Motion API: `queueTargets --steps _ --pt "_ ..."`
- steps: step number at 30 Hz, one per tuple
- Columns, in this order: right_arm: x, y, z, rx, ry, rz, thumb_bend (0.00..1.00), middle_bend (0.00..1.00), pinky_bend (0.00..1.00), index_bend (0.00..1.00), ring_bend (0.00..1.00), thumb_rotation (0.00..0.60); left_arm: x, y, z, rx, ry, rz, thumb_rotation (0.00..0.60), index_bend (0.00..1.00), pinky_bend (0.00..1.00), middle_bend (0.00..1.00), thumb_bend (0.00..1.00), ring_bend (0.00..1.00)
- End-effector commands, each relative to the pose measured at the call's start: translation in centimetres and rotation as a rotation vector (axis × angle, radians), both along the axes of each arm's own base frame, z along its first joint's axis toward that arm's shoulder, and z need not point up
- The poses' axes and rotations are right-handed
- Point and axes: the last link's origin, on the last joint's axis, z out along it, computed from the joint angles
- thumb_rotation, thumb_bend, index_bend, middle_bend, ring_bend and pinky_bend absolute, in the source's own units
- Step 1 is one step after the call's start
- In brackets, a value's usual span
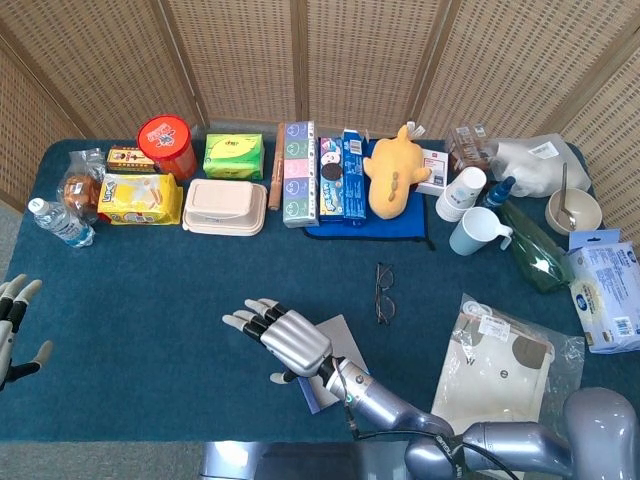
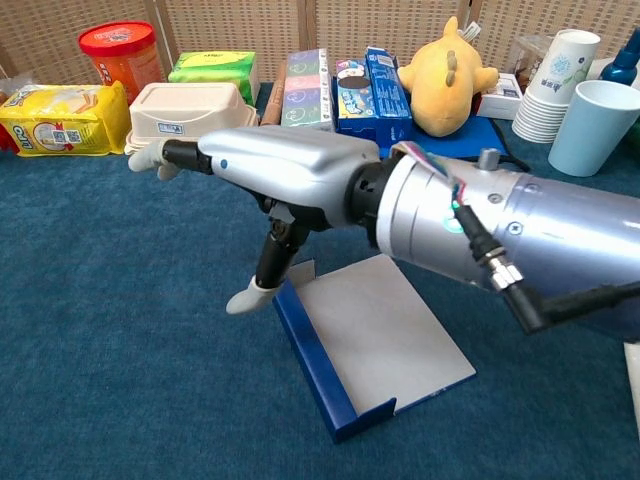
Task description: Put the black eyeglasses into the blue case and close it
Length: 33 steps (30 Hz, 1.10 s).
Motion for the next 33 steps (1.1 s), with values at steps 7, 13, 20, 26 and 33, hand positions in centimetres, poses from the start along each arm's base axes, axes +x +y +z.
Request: queueTargets --steps 7,13,20,26,33 --pt "0.5 -0.2 -2.2 -0.014 0.083 0.016 0.00 0.08 0.14 0.00 0.00 0.600 -0.2 -0.2 0.2 0.008 0.000 0.008 0.600 0.04 0.00 0.01 0.32 0.00" --pt "0.1 -0.5 -3.0 -0.046 0.133 0.013 0.00 0.05 0.12 0.00 0.00 0.600 -0.3 -0.3 0.0 0.004 0.000 0.019 0.600 0.04 0.00 0.00 0.32 0.00" --pt "0.0 -0.9 -3.7 -0.087 0.177 0.014 0.00 0.03 0.12 0.00 0.00 0.600 -0.3 -0.4 -0.1 -0.001 -0.003 0.024 0.600 0.04 0.00 0.00 0.32 0.00" --pt "0.1 -1.0 -4.1 -0.127 0.197 0.020 0.00 0.03 0.12 0.00 0.00 0.600 -0.3 -0.4 -0.2 -0.005 -0.005 0.026 0.600 0.04 0.00 0.00 0.32 0.00" --pt "-0.3 -1.3 -4.5 -0.208 0.246 0.052 0.00 0.03 0.12 0.00 0.00 0.600 -0.3 -0.5 -0.3 -0.008 -0.006 0.027 0.600 0.04 0.00 0.00 0.32 0.00"
